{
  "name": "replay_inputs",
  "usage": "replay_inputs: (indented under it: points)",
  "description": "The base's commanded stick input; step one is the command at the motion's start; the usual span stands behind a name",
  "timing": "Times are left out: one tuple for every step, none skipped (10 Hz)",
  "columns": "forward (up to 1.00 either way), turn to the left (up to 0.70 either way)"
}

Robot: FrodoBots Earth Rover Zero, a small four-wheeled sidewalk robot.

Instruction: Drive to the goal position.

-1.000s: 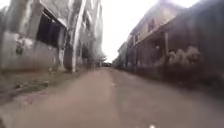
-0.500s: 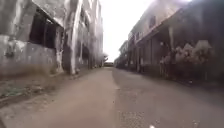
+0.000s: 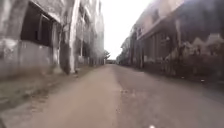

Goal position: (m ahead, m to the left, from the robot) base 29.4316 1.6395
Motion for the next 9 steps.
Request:
replay_inputs:
  points:
    - [0.70,0.00]
    - [0.70,0.00]
    - [0.70,0.01]
    - [0.70,0.03]
    - [0.70,-0.35]
    - [0.70,-0.35]
    - [0.70,-0.35]
    - [0.70,-0.18]
    - [0.70,0.00]
